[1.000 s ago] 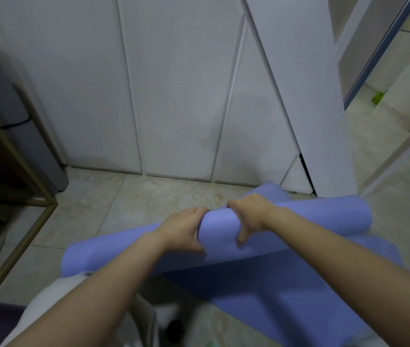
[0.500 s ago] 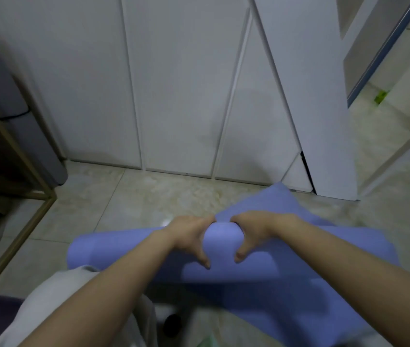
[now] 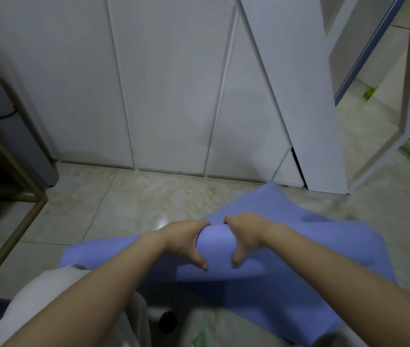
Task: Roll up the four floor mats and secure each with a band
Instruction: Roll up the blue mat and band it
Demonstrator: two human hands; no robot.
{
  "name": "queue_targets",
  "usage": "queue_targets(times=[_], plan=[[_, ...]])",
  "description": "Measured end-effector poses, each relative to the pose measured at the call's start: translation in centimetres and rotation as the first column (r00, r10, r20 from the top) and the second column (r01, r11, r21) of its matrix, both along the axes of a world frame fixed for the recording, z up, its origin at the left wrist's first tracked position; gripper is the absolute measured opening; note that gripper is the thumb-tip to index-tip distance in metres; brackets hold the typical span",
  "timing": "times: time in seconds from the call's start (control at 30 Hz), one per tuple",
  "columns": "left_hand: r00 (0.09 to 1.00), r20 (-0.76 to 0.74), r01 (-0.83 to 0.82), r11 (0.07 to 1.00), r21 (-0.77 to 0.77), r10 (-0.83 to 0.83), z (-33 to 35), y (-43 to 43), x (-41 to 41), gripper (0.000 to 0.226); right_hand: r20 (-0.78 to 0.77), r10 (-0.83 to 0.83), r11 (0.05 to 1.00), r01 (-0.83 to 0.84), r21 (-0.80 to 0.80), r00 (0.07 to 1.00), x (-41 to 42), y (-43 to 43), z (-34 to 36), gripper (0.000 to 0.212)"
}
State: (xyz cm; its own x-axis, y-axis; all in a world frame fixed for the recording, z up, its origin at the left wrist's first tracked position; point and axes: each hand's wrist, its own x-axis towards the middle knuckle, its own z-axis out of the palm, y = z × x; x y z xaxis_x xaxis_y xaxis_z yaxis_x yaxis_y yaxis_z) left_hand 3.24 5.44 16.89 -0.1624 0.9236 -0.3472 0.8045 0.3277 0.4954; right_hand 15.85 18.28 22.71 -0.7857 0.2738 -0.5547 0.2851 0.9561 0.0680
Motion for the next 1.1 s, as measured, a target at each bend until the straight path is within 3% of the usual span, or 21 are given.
queue_targets(times=[0.07,0.23,0.33,0.47,0.53,0.67,0.73,1.0,1.1], plan=[[0.999,-0.052,0.002,1.000,0.021,-0.001,-0.4,-0.5,0.6,0.090,0.062,-0.054,0.995,0.059,-0.079,0.997,-0.3,0.3,0.2,0.082],[0.916,-0.399,0.081,0.995,0.053,-0.054,-1.4,-1.2,2.5,0.119,0.132,-0.130,0.973,0.152,-0.176,0.983,-0.8,0.9,-0.3,0.078],[0.864,-0.497,0.156,0.982,0.106,-0.083,-1.5,-0.9,3.4,0.117,0.179,-0.141,0.957,0.180,-0.228,0.974,-0.9,1.5,-0.3,0.076],[0.923,-0.385,0.111,0.974,0.200,-0.026,-1.5,-0.2,4.0,0.099,0.219,-0.114,0.966,0.159,-0.204,0.969,-0.7,1.6,-0.3,0.075],[0.947,-0.322,0.075,0.979,0.192,-0.009,-1.5,0.2,3.4,0.092,0.144,-0.097,0.978,0.122,-0.171,0.985,-0.4,1.2,-0.6,0.074],[0.982,-0.187,-0.002,0.987,0.159,0.032,-1.2,0.7,2.1,0.092,-0.132,0.130,0.977,-0.105,0.183,0.983,1.5,-0.4,-2.0,0.079],[0.988,-0.150,-0.010,0.990,0.139,0.031,-0.8,1.0,1.9,0.091,-0.205,0.203,0.950,-0.142,0.279,0.957,2.7,-0.4,-2.7,0.083],[0.996,-0.087,0.001,0.999,0.046,0.003,-0.6,0.9,2.0,0.088,-0.267,0.135,0.965,-0.065,0.255,0.954,3.3,-0.4,-2.7,0.064],[0.988,-0.156,-0.010,0.999,0.051,0.018,-0.9,0.2,2.1,0.084,-0.242,0.101,0.979,-0.052,0.199,0.965,2.1,-0.3,-1.9,0.066]])
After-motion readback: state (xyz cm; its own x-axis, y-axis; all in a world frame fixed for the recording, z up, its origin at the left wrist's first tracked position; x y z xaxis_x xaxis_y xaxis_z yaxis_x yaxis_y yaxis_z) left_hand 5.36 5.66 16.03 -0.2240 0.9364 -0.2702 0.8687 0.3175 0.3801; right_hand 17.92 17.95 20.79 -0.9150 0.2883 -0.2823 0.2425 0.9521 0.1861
